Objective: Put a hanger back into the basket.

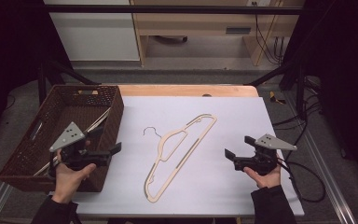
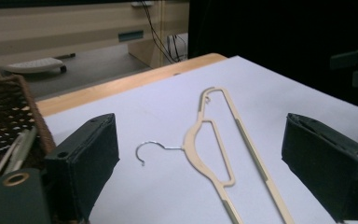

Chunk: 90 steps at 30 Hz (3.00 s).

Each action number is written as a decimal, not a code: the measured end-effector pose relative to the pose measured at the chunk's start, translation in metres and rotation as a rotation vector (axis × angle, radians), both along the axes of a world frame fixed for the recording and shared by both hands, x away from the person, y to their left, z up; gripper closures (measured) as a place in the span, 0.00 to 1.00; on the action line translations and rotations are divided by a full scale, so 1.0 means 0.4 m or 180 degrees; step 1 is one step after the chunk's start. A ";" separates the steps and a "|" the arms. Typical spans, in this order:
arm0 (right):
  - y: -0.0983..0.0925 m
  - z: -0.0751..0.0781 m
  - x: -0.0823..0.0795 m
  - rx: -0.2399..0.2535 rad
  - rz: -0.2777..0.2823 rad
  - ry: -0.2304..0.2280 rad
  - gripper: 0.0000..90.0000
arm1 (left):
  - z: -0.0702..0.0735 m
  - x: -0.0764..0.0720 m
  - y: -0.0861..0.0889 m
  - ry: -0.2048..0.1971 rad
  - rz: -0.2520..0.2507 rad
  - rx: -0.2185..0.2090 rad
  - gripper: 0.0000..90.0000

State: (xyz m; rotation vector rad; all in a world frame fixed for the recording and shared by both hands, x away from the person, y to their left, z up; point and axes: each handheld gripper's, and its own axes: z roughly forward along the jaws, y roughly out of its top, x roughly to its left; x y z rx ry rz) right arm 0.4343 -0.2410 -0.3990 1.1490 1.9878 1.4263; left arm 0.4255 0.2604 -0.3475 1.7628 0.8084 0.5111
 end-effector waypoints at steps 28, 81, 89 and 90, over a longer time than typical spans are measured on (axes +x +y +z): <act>0.020 -0.007 0.007 -0.0060 0.0069 0.0038 0.06 | -0.187 0.032 -0.178 0.0616 -0.0301 0.0499 0.19; 0.069 -0.011 0.012 -0.0188 0.0213 0.0053 0.07 | -0.293 0.059 -0.254 0.1421 0.0031 0.1201 0.86; 0.068 -0.008 0.012 -0.0154 0.0197 0.0041 0.07 | -0.302 0.043 -0.235 0.1276 0.0201 0.1243 0.81; 0.068 -0.009 0.012 -0.0153 0.0201 0.0042 0.07 | -0.303 0.040 -0.240 0.1263 0.0243 0.1261 0.80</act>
